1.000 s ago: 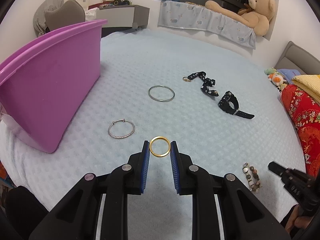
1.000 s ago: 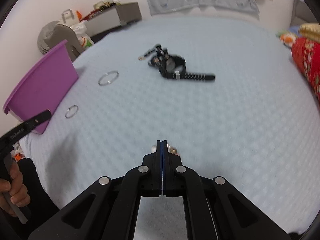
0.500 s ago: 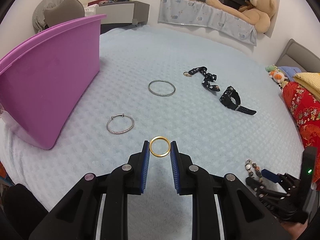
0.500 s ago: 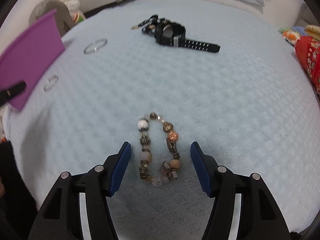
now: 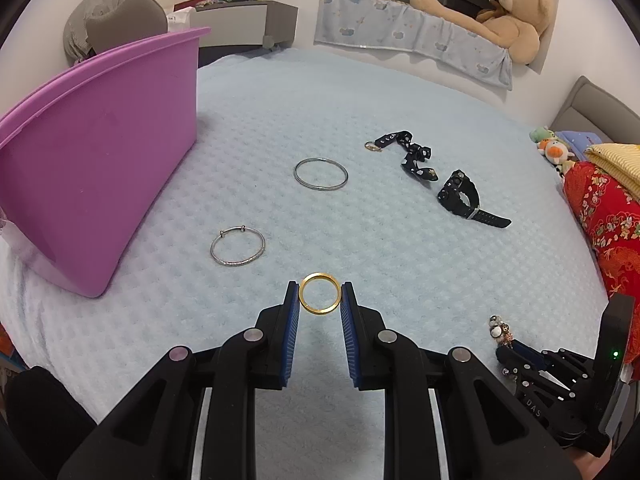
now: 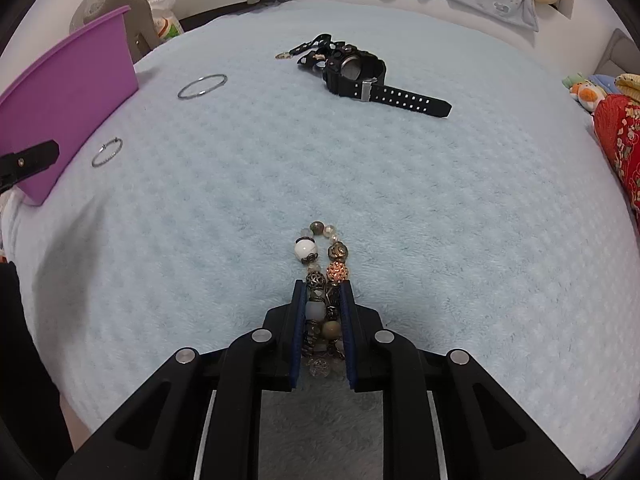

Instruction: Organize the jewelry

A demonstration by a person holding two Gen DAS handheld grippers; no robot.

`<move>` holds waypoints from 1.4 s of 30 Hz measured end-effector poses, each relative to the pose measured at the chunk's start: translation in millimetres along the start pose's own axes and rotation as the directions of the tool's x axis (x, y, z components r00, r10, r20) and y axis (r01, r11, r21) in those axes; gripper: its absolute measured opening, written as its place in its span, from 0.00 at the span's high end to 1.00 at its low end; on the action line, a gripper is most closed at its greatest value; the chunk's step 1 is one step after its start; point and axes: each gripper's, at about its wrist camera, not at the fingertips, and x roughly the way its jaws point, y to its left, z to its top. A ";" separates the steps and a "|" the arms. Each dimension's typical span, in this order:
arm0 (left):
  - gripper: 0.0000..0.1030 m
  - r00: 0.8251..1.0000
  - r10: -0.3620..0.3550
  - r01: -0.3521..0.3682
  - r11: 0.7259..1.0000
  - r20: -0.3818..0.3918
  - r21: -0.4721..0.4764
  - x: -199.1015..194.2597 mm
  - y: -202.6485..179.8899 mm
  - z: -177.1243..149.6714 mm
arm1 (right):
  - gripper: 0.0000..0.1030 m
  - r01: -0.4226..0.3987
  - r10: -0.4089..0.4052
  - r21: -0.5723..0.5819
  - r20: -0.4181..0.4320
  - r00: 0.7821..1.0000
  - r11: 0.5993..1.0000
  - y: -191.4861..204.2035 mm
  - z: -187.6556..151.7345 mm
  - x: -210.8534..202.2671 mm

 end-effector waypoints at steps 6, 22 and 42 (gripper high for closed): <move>0.80 1.000 -0.001 0.001 1.000 0.007 0.002 -3.6 -2.0 0.2 | 0.85 0.003 -0.003 -0.002 0.028 1.000 1.000 1.5 4.7 -11.9; 0.80 0.998 -0.004 0.004 1.000 0.059 0.002 -35.0 2.4 18.7 | 0.86 -0.072 0.074 -0.018 0.192 0.979 0.997 20.6 54.4 -78.6; 0.80 0.967 0.122 -0.102 0.990 0.223 -0.097 -127.6 116.4 104.8 | 0.86 -0.291 0.370 -0.258 0.348 0.861 0.921 165.2 187.9 -145.7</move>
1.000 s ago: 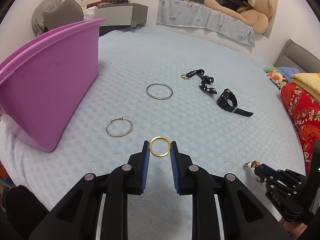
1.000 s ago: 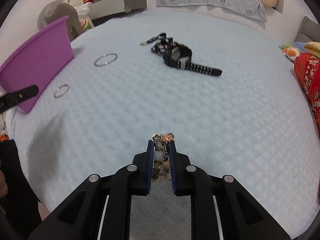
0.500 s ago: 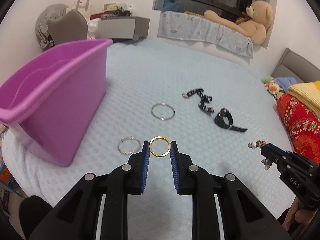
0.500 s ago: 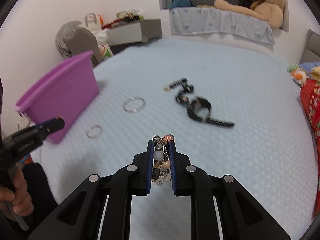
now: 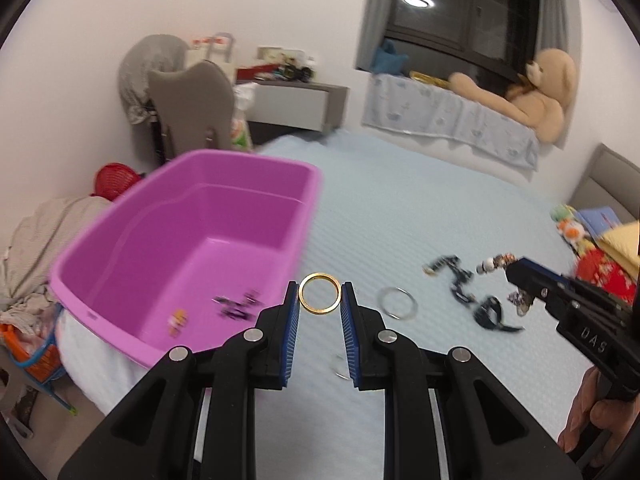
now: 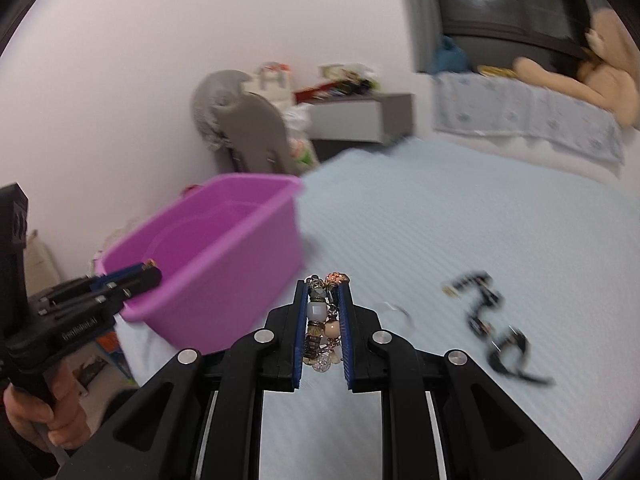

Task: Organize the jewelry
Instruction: 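Carry the beaded bracelet and gold ring with both tools over the pink tub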

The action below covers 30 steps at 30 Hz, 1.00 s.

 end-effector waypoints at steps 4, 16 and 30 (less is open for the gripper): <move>0.80 0.997 0.071 -0.071 0.997 0.000 -0.028 5.7 35.3 15.5 | 0.86 -0.086 0.087 -0.066 0.006 0.996 0.994 42.9 37.8 32.7; 0.80 0.978 0.186 -0.196 0.974 -0.100 -0.109 55.0 115.8 31.6 | 0.86 -0.245 0.221 -0.138 -0.170 0.961 0.960 132.9 78.4 156.1; 0.78 0.928 0.218 -0.272 0.950 -0.303 -0.150 105.3 155.8 19.9 | 0.85 -0.233 0.174 -0.146 -0.331 0.927 0.962 155.8 61.7 226.7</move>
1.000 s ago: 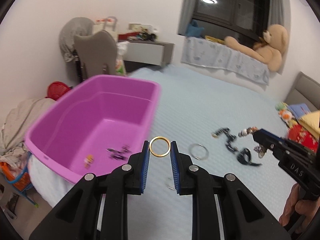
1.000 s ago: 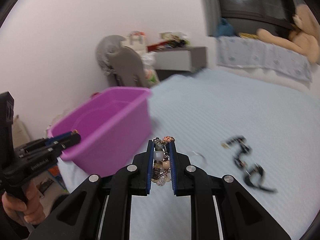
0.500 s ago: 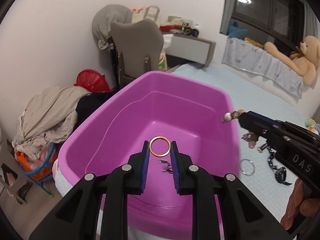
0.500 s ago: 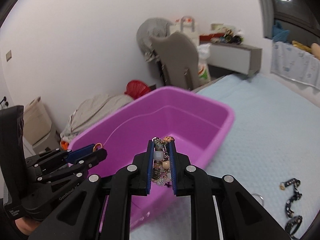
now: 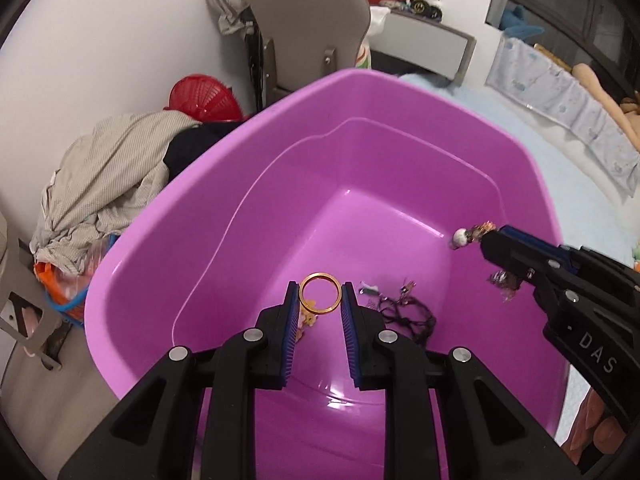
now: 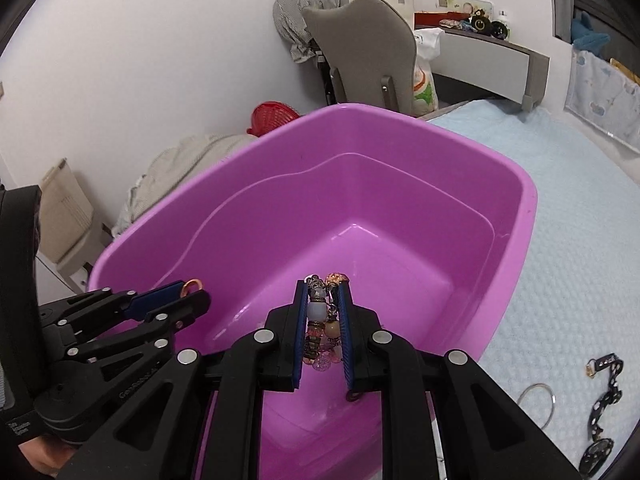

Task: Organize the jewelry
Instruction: 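Open both tools to drop the bracelet and ring into the tub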

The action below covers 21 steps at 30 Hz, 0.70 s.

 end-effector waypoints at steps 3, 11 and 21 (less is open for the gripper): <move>0.47 0.999 0.038 -0.039 0.999 0.029 0.027 -4.1 -3.3 -0.5 | 0.77 0.026 -0.026 -0.008 -0.002 1.000 1.000 -0.6 1.3 3.2; 0.29 0.997 0.058 -0.058 0.998 0.052 0.001 -11.9 2.3 -4.8 | 0.66 0.043 -0.043 -0.009 0.008 0.999 0.999 -2.7 0.6 -2.3; 0.27 0.996 0.060 -0.059 0.998 0.062 -0.022 -19.9 2.3 -4.0 | 0.64 0.041 -0.041 -0.010 0.012 0.999 0.999 -0.5 -3.5 -7.9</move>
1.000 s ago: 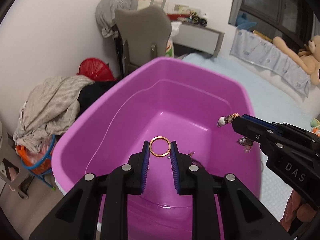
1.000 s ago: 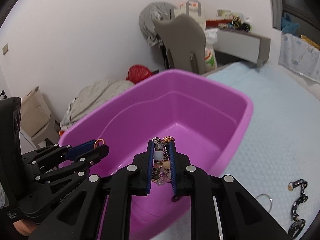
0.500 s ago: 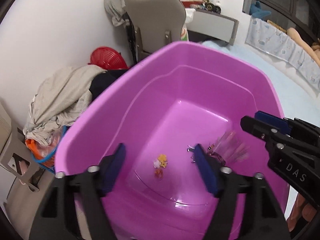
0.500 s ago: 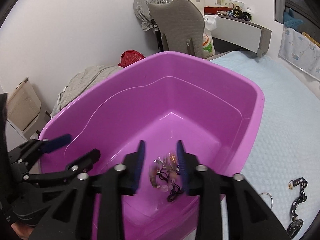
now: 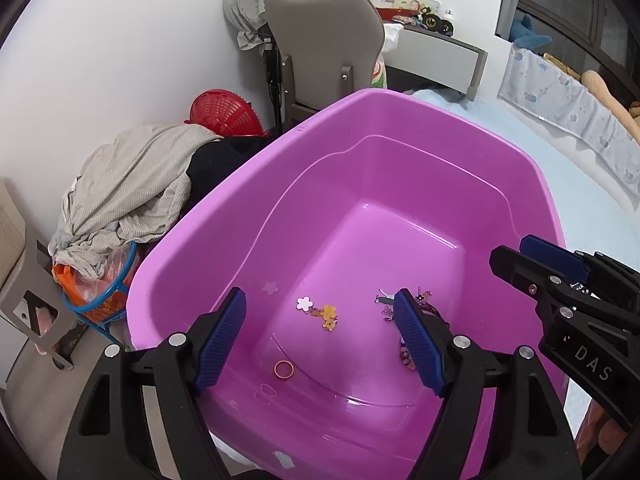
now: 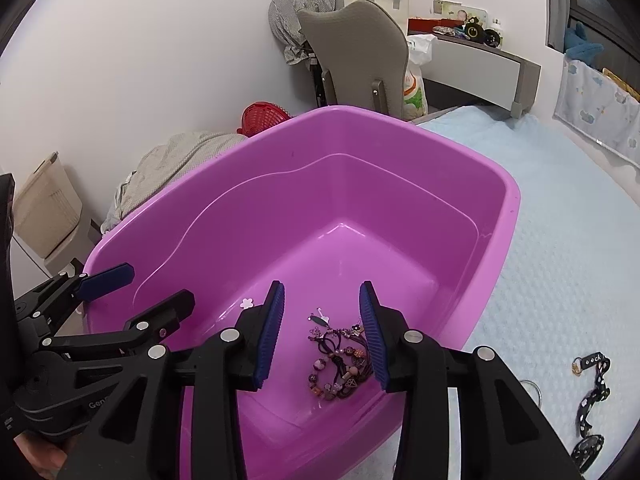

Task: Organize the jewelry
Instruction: 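Open both tools to drop the bracelet and ring into the tub, then withdraw both open tools from the tub back over the bed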

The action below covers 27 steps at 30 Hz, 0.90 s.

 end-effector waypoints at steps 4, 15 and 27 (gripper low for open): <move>0.27 1.000 0.001 -0.001 1.000 0.004 -0.003 -3.2 0.9 0.6 | 0.64 -0.002 0.002 0.003 0.004 1.000 1.000 -0.3 0.3 -3.0; 0.27 1.000 0.006 -0.006 1.000 0.023 -0.004 -16.8 2.9 0.1 | 0.60 -0.012 0.012 0.002 0.012 1.000 1.000 0.3 -2.5 -13.8; 0.27 0.999 -0.010 0.011 1.000 0.041 -0.008 -39.8 -6.4 -11.4 | 0.57 -0.021 0.020 0.018 0.053 0.998 1.000 2.0 -20.7 -49.7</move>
